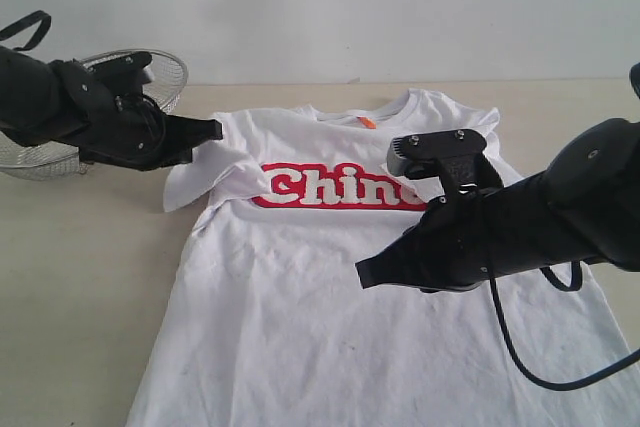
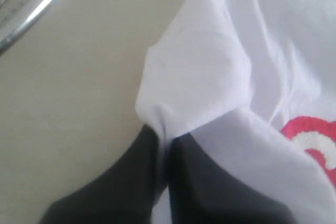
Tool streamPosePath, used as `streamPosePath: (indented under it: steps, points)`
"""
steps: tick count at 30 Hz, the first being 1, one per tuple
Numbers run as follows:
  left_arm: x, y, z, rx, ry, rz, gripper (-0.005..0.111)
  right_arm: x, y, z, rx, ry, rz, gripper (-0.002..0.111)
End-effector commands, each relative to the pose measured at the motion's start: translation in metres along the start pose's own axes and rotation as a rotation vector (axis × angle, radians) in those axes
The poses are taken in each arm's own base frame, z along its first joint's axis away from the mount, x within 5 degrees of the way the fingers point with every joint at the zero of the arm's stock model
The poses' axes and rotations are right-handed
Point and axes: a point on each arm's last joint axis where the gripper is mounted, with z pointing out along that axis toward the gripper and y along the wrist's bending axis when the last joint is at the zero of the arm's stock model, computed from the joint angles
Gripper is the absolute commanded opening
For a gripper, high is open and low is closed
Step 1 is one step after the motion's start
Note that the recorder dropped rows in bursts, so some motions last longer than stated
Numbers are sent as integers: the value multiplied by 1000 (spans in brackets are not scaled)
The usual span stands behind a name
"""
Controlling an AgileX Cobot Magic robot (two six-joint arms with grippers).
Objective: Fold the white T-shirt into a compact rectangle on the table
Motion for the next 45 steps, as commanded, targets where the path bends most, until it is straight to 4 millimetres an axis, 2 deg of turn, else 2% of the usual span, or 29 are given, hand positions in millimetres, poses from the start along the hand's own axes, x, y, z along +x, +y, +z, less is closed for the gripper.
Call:
streamPosePath:
  steps: [1, 8, 12, 22, 25, 31, 34, 36, 38, 40, 42, 45]
  points:
    - [-17, -10, -10, 39, -23, -19, 4, -2, 0, -1, 11, -17, -11, 0]
    - [-42, -25, -18, 109, -33, -63, 4, -3, -1, -1, 18, -22, -11, 0]
    - [-48, -33, -19, 140, -49, -72, 4, -3, -1, -1, 20, -24, -11, 0]
    - [-34, -72, 7, 214, 9, -69, 4, -3, -1, -1, 17, -21, -11, 0]
    - [-34, -83, 10, 234, 6, -60, 4, -3, -1, -1, 17, -21, -11, 0]
    - [-33, -91, 16, 246, 12, -48, 5, -3, 0, -1, 12, -18, -11, 0]
    - [-31, -89, 19, 236, 25, -9, 18, -1, 1, -1, -2, -6, -11, 0]
    - [-29, -88, 21, 234, 37, -2, 34, -1, 1, -1, -4, -5, -11, 0]
    - [-27, -88, 22, 232, 41, -2, 57, -1, 1, -1, -2, -6, -11, 0]
    - [-27, -88, 23, 233, 47, -29, 69, -2, 1, -1, 0, -7, -11, 0]
    - [-26, -88, 23, 235, 45, -6, 65, -2, 1, -1, 0, -7, -11, 0]
    - [-27, -89, 23, 238, 41, 3, 50, -2, 1, -1, 0, -7, -11, 0]
